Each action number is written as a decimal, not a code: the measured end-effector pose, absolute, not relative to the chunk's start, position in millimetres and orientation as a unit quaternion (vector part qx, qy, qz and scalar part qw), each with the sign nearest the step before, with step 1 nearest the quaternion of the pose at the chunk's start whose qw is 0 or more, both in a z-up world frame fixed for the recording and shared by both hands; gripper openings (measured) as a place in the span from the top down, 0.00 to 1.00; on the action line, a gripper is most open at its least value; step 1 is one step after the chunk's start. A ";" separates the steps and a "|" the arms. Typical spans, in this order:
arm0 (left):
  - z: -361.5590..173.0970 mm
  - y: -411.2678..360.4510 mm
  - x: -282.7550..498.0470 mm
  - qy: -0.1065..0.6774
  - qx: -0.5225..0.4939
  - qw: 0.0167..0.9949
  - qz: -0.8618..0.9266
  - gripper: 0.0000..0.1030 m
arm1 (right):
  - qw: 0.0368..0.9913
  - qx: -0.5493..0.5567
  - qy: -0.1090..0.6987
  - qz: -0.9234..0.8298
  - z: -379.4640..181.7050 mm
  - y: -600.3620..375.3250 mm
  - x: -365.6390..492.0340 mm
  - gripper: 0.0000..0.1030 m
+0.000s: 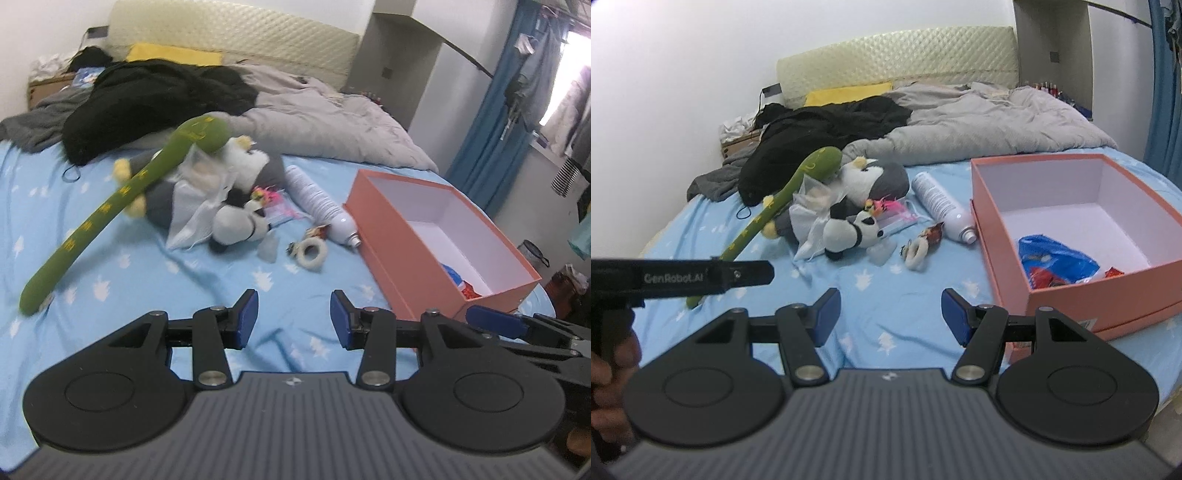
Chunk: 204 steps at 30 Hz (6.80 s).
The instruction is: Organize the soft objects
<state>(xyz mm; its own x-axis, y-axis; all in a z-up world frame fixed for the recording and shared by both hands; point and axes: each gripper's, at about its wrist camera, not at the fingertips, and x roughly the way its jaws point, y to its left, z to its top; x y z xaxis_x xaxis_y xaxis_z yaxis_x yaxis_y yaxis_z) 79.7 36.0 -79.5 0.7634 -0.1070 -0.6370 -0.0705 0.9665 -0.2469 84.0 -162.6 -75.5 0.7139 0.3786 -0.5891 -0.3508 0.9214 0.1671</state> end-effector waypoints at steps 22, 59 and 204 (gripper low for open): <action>-137.9 65.3 147.6 0.352 -0.132 0.926 0.020 0.48 | 0.916 0.001 0.344 0.207 -122.1 -132.5 152.8 0.39; -231.9 101.9 294.8 0.290 -0.150 0.945 0.004 0.50 | 0.906 -0.021 0.374 0.197 -235.4 -90.3 299.4 0.78; 21.9 -15.3 143.1 0.243 -0.117 0.961 -0.060 0.53 | 0.956 0.020 0.213 0.199 18.4 -199.0 162.7 0.85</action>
